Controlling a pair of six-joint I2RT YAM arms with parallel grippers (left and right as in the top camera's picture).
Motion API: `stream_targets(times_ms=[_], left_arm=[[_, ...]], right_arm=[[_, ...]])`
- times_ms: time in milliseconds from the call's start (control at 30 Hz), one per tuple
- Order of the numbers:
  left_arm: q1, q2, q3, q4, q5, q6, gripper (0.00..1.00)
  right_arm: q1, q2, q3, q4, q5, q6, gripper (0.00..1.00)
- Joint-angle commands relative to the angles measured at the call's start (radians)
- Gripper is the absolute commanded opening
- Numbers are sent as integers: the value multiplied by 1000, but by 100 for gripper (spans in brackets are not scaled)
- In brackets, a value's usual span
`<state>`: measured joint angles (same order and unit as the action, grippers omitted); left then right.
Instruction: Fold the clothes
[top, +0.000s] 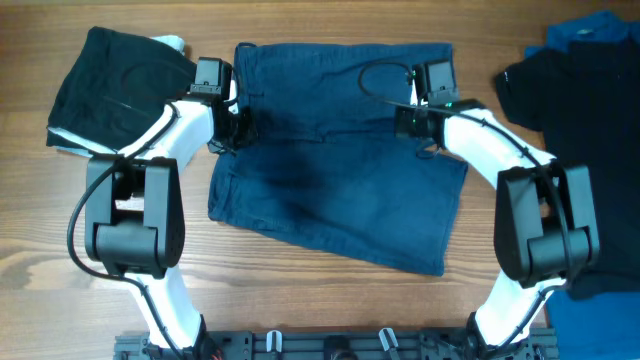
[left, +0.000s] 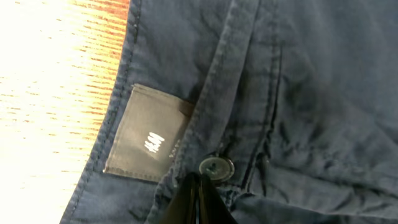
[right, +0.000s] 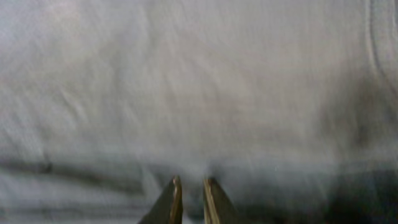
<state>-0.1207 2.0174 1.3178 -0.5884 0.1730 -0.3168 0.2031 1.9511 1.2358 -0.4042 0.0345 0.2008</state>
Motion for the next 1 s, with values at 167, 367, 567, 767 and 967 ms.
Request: stream_targets(times_ms=[167,367,567,767,967], left_arm=[[-1,-252,87,-183,-21,-44,6],[1,-237,87,-412,-156,-59,5],[29,-237,64,-483,-208,-111,9],[45,-237,4,-490,-208,-111,8],[45,-237,4,-557,-95,-102,27]], right_arm=[[-62,-199,71,-538,-11,16,11],[-110,-68,-66,-386,14,64,14],[-158,69,-66,-238,82,60,8],[-214,87,-54,-48,69,10,13],[-216,-50,155,-378,-80,-39,55]])
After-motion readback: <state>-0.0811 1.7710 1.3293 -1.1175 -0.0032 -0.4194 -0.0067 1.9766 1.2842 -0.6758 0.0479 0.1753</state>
